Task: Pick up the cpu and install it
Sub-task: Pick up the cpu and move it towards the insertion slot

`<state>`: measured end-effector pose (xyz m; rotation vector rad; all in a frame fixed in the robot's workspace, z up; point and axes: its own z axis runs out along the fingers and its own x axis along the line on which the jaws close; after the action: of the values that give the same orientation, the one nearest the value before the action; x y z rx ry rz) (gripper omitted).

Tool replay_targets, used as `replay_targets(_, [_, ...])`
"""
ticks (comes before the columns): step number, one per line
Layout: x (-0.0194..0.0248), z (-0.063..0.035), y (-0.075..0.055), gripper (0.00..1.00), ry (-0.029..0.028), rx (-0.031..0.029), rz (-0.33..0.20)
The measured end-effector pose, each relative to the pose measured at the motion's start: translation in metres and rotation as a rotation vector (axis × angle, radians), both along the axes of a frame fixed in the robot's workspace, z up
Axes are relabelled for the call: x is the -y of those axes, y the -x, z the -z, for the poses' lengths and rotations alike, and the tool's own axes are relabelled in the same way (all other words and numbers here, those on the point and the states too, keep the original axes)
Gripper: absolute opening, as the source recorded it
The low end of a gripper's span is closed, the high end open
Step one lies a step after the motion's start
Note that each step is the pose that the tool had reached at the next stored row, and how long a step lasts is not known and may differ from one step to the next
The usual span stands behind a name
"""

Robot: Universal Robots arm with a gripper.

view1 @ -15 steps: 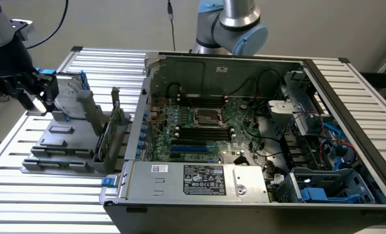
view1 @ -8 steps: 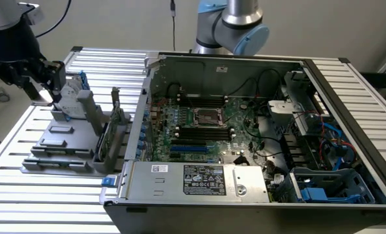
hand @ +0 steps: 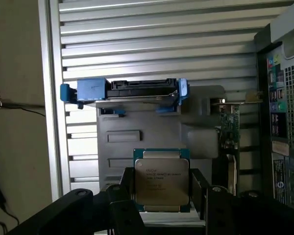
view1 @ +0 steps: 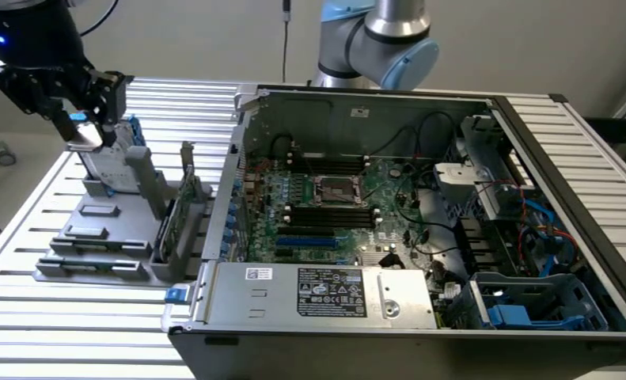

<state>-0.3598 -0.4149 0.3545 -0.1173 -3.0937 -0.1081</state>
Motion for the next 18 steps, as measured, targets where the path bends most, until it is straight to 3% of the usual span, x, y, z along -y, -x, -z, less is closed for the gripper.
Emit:
replay_targets(3, [0.0, -0.0102, -0.014, 0.55, -0.0014, -0.0013, 0.0])
replay_targets(6, [0.0, -0.0143, -0.027, 0.55, -0.0028, -0.0015, 0.0])
replay_targets(18, [0.0, -0.0179, -0.082, 0.55, -0.0072, -0.002, 0.0])
